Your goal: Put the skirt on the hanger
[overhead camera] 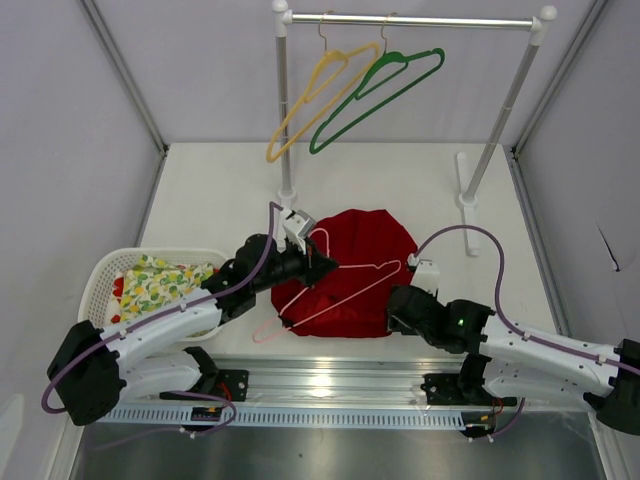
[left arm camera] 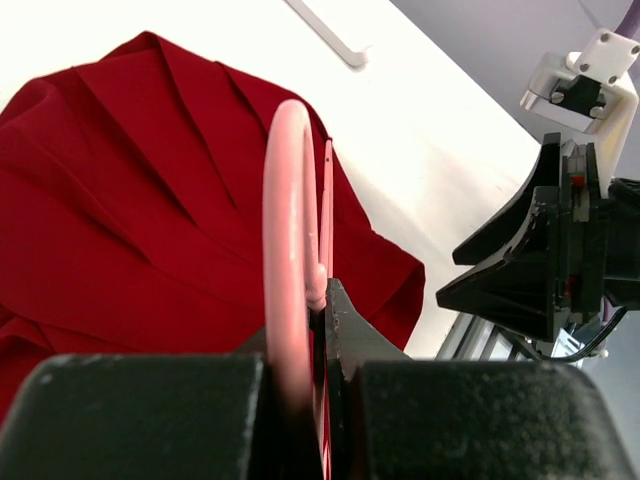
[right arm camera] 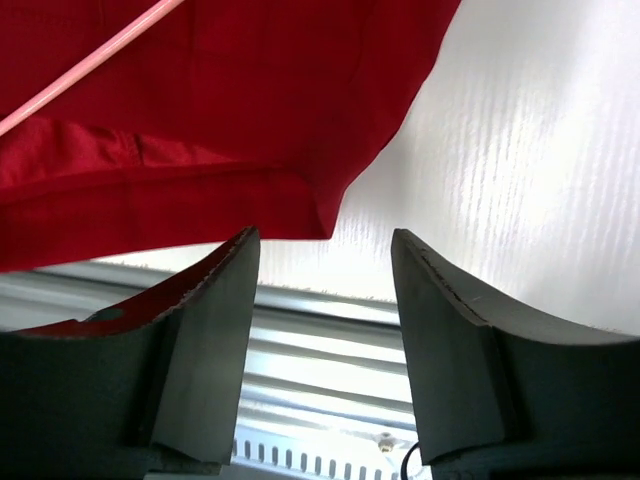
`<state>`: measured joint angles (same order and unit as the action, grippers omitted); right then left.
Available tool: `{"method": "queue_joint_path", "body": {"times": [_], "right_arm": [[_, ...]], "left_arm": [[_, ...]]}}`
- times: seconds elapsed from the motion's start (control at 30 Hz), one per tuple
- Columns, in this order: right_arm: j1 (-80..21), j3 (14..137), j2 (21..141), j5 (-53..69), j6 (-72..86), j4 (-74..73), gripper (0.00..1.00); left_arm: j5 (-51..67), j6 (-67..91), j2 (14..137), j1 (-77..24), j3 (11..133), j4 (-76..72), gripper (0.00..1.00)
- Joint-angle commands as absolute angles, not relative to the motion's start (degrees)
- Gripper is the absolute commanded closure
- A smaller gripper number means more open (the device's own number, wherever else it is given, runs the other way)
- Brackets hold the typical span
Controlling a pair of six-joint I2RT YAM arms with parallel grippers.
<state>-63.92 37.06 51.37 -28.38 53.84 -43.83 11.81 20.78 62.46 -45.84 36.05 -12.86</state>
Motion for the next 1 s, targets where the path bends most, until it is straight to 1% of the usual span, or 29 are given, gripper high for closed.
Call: {"method": "queue_joint_path", "body": {"times": [0.0,0.13,0.27,0.4,0.47,0.53,0.6,0.63,0.67,0.77,0.83,0.97], "right_arm": [[-63.73,36.74,52.72,-33.75,53.8,-42.2,0.39],[-60.39,34.19,54.58,-31.82,48.79,-34.73,0.39],[-54.51,30.86,55.37,-28.31,43.78,-25.94,0.47],[-46.33,27.87,52.92,-20.94,39.21,-20.14,0.67],[-40.98,26.46,50.63,-13.65,37.36,-15.66,0.71],[-35.63,24.7,49.92,-5.06,36.65,-11.19,0.77],[-32.62,23.47,49.75,-0.2,36.48,-8.72,0.86],[-31.3,22.94,49.83,5.74,36.47,-5.83,0.88],[-28.33,22.42,49.75,8.58,37.34,-4.23,0.91],[-22.61,21.36,50.62,17.9,41.11,2.1,0.96],[-20.4,22.06,51.41,20.2,42.79,3.42,1.0],[-17.23,22.59,51.59,22.67,48.77,7.55,1.0]], "left_arm": [[10.99,21.27,62.67,-46.41,39.28,-14.77,1.0],[10.9,21.18,62.75,-46.41,40.16,-13.89,1.0],[10.46,21.27,62.49,-46.41,40.78,-13.18,1.0],[9.76,21.71,62.05,-46.41,41.22,-12.92,1.0],[9.49,22.23,61.79,-46.41,41.04,-13.79,1.0],[8.96,23.02,61.09,-46.41,40.26,-15.72,1.0],[8.88,23.81,59.69,-46.41,39.29,-17.66,1.0],[8.88,24.08,59.16,-46.41,38.77,-18.45,1.0],[8.96,24.08,58.72,-46.41,38.59,-19.68,1.0],[9.58,23.64,57.13,-46.41,38.67,-21.17,1.0],[10.28,23.12,55.65,-46.41,38.5,-22.49,1.0],[11.25,21.89,55.46,-46.41,39.37,-21.72,1.0]]}}
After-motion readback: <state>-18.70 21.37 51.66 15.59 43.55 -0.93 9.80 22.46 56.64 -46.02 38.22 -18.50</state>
